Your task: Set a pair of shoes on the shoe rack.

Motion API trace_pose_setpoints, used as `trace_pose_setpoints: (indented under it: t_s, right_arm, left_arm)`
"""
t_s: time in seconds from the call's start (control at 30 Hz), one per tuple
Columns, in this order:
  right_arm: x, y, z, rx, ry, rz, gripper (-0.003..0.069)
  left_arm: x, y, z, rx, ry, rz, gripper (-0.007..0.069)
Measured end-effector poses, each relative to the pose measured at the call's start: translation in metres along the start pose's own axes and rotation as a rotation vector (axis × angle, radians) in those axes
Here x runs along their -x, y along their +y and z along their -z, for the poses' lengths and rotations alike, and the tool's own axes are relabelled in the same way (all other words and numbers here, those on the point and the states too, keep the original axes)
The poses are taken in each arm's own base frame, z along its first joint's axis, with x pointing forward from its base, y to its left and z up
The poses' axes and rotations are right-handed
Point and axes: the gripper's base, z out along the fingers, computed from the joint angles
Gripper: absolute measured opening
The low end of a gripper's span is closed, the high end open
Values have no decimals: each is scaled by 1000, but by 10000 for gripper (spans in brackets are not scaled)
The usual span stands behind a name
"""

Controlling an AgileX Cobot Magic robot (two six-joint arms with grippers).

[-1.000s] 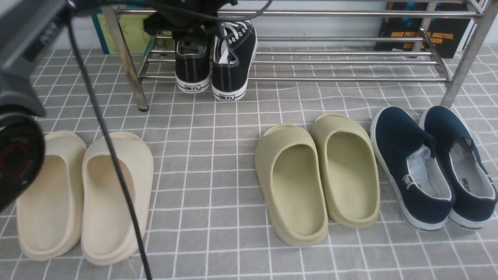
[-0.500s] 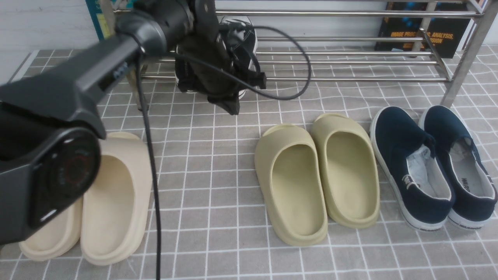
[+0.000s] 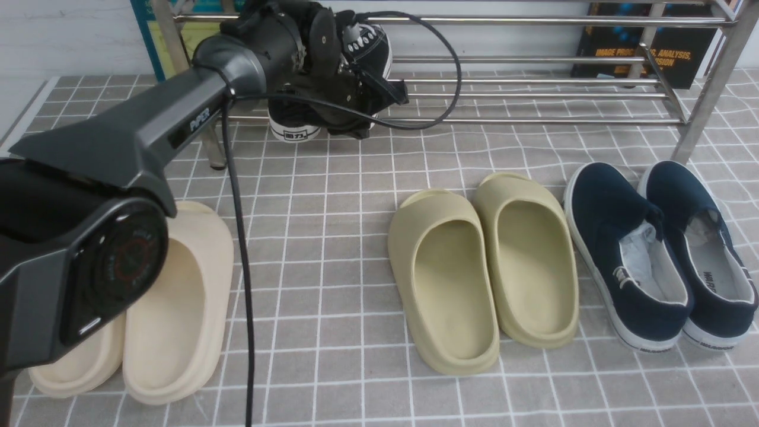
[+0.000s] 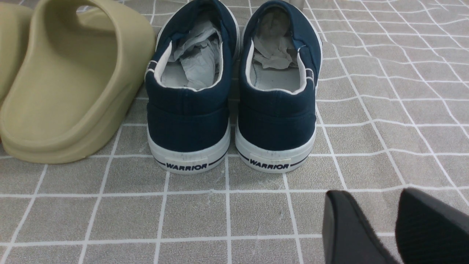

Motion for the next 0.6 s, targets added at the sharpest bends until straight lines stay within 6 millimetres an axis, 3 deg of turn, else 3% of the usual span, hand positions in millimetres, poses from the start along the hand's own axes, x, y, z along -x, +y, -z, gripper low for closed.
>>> trace_pose_setpoints:
  t_s: [0.23, 0.4, 0.43, 0.5, 0.53, 0.57, 0.6]
  right_arm:
    - [0, 0, 0, 0, 0, 0, 245]
    - [0, 0, 0, 0, 0, 0, 245]
    - [0, 0, 0, 0, 0, -1, 245]
    - [0, 0, 0, 0, 0, -1, 245]
    - [0, 0, 0, 0, 0, -1, 245]
    - [0, 0, 0, 0, 0, -1, 245]
    - [0, 0, 0, 0, 0, -1, 245]
  left_arm:
    - [4, 0, 13, 40, 38, -44, -13]
    - [21, -9, 79, 56, 51, -176, -13]
    - [29, -14, 116, 49, 17, -214, -13]
    - [33, -16, 156, 51, -13, -242, -13]
    - [34, -16, 160, 53, -17, -245, -13]
    - [36, -17, 197, 52, -61, -260, -13]
    - [36, -17, 219, 56, -81, -266, -13]
